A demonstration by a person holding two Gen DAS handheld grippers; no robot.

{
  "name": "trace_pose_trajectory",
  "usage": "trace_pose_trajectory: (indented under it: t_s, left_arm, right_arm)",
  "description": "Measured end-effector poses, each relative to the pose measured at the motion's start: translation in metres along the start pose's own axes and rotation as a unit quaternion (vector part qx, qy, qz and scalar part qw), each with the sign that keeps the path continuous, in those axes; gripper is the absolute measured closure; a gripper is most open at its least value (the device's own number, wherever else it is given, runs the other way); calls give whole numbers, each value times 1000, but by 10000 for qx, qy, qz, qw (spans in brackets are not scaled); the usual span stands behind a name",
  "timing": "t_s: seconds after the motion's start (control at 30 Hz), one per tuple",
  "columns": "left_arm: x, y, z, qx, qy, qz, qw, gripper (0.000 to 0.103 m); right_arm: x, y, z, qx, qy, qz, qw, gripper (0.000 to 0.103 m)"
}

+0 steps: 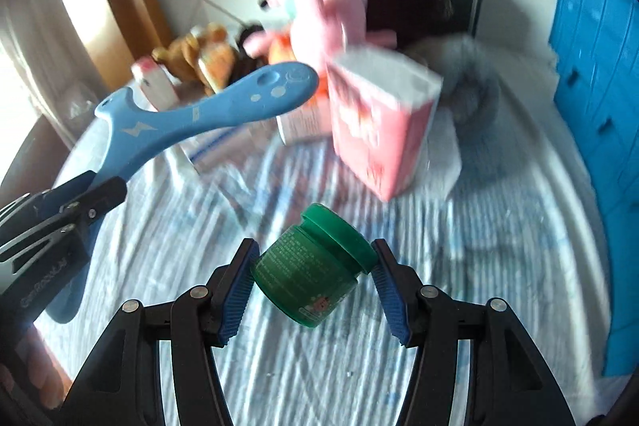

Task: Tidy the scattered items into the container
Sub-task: 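Lift the green jar and blue boomerang and carry both over the blue box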

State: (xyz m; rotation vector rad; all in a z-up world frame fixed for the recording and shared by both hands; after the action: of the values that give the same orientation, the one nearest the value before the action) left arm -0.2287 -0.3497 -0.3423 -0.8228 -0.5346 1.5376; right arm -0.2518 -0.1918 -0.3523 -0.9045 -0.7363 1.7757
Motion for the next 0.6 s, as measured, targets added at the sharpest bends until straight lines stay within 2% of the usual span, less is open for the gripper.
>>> trace_pose_trajectory:
  t_s: [0.17, 0.4, 0.6]
  left_arm:
    - [-1, -36, 25, 271, 121, 101, 9995, 70]
    - [15, -75, 67, 822, 241, -307, 9958, 70]
    - [64, -117, 115, 1403, 542, -745, 9858, 70]
  right_arm:
    - [-13, -50, 32, 622, -162, 3, 9979, 46]
    - [-15, -117, 69, 1326, -175, -415, 9901, 46]
    - [14, -191, 103, 1951, 5, -866, 9769, 46]
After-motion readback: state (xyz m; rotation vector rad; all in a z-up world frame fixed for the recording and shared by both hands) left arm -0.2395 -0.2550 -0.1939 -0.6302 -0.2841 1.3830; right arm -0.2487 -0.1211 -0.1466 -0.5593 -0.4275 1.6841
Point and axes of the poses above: each gripper's, at about its wrist camera, not at the fingertips, and y roughly the way its jaws point, x to its right, z to its top, the point moved 7 cm from there along y, roughly the way its jaws point, and after that the axes turned 13 degrees about y, right-handed, at the moved point
